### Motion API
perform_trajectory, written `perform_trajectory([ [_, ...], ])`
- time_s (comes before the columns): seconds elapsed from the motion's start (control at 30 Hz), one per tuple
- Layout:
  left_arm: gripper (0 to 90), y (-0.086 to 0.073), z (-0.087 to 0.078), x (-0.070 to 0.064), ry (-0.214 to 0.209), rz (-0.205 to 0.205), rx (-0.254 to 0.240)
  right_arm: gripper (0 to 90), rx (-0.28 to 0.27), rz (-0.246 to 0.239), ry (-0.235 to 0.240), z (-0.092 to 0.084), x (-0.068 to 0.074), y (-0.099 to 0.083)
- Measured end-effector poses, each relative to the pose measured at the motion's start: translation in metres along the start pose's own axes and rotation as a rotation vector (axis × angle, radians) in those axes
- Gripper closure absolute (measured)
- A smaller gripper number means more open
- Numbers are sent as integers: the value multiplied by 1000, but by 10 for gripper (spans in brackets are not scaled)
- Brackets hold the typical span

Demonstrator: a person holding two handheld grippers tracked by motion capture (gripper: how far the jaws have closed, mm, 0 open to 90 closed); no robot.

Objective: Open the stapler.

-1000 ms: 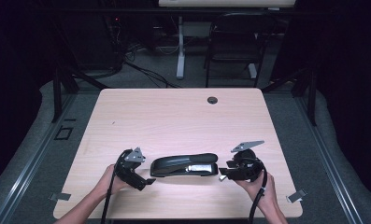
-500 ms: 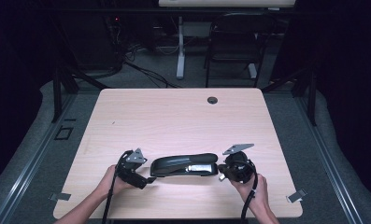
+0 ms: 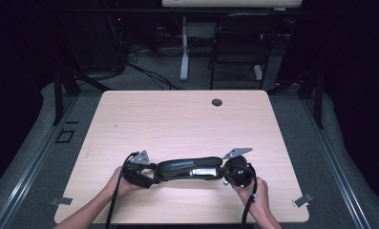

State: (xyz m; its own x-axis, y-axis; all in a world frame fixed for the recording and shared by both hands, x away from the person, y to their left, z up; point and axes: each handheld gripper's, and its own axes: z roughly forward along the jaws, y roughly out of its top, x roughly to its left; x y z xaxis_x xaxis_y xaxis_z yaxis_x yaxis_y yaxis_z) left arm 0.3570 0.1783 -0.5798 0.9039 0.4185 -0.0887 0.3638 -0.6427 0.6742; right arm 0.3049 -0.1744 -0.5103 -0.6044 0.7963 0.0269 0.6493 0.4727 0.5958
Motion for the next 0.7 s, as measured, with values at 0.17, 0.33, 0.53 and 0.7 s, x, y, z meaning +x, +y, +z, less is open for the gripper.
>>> perform_trajectory([
  [0.17,345,0,1,0,0,21,-3,893,-3,-30,-15,6,5,1],
  [0.33,348,0,0,-1,6,27,5,893,13,-49,-24,11,6,2],
  [0.53,364,2,-2,-5,33,25,-5,896,1,-54,-31,11,7,2],
  [0.7,358,2,-16,-11,75,20,-34,897,-1,-59,-34,11,6,1],
])
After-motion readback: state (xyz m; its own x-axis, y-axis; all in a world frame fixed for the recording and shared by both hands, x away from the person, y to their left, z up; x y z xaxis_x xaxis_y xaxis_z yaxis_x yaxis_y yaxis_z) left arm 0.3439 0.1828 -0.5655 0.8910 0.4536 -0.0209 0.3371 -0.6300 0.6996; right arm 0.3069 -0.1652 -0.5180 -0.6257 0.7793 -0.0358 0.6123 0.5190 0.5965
